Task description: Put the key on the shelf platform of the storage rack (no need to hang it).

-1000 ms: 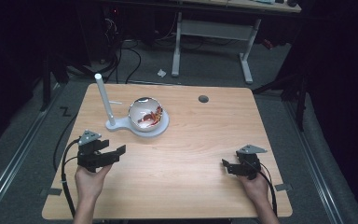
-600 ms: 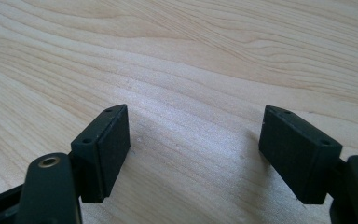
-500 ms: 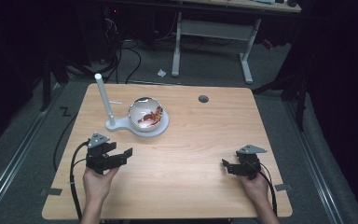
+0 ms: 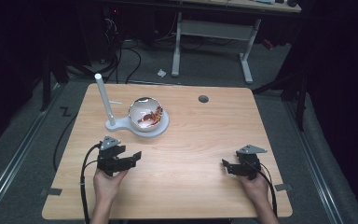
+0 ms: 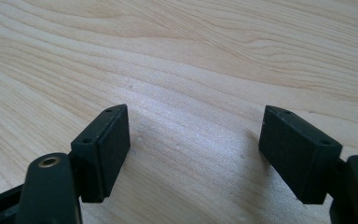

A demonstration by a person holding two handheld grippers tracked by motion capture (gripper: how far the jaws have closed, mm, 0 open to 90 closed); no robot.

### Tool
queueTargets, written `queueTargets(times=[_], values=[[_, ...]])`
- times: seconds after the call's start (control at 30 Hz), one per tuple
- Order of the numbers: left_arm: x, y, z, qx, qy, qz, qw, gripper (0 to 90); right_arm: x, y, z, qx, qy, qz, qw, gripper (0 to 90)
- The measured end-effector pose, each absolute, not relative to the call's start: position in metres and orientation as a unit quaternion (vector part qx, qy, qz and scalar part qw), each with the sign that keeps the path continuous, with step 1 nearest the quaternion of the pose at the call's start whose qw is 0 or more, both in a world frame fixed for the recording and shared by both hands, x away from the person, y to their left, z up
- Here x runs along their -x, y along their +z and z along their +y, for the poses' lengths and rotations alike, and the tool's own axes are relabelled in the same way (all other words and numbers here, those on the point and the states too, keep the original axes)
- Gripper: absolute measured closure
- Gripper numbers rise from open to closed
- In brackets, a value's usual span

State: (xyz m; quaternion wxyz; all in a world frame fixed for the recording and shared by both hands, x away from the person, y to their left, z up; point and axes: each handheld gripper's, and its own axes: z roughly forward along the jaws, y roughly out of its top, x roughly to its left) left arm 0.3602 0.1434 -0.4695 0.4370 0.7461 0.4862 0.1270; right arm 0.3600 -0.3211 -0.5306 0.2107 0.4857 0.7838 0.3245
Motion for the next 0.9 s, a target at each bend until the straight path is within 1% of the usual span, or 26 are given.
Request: queueTargets(times=[0.2, 0.27, 0.4, 0.57, 0.67, 0.9], values=[[-0.363, -0.480, 0.131, -0.758, 0.117, 0.480, 0.427, 29.1, -0.360, -0.531, -0.321, -0.485, 0.325, 0.784, 0.211, 24.6], [-0.364, -0.483, 0.127, -0.767, 0.122, 0.476, 0.413, 29.1, -0.360, -0.531, -0.321, -0.485, 0.325, 0.784, 0.211, 24.6], [-0.366, -0.489, 0.123, -0.770, 0.121, 0.477, 0.406, 29.3, -0.360, -0.531, -0.321, -0.486, 0.325, 0.784, 0.210, 24.6], [-0.367, -0.496, 0.118, -0.761, 0.126, 0.481, 0.417, 29.5, -0.360, -0.531, -0.321, -0.485, 0.325, 0.784, 0.211, 24.6], [-0.368, -0.501, 0.114, -0.765, 0.135, 0.481, 0.407, 29.6, -0.360, -0.531, -0.321, -0.485, 0.325, 0.784, 0.210, 24.6], [-0.371, -0.513, 0.107, -0.760, 0.147, 0.487, 0.405, 29.7, -0.360, -0.531, -0.321, -0.485, 0.325, 0.784, 0.211, 24.6]])
